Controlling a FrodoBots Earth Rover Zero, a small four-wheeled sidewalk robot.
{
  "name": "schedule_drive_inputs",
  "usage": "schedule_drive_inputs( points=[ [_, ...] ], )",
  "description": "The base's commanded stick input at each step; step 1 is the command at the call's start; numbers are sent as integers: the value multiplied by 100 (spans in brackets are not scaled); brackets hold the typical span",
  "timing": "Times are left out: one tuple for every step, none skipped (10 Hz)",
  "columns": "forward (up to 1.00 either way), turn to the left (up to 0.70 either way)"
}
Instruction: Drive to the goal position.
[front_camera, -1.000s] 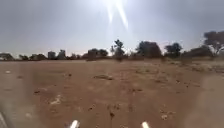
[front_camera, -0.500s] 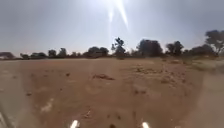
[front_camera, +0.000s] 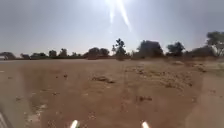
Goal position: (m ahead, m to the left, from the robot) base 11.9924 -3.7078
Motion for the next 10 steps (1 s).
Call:
schedule_drive_inputs(
  points=[
    [50, 0],
    [50, 0],
    [50, 0],
    [50, 0],
    [50, 0],
    [50, 0],
    [50, 0],
    [50, 0],
    [50, 0],
    [50, 0]
  ],
)
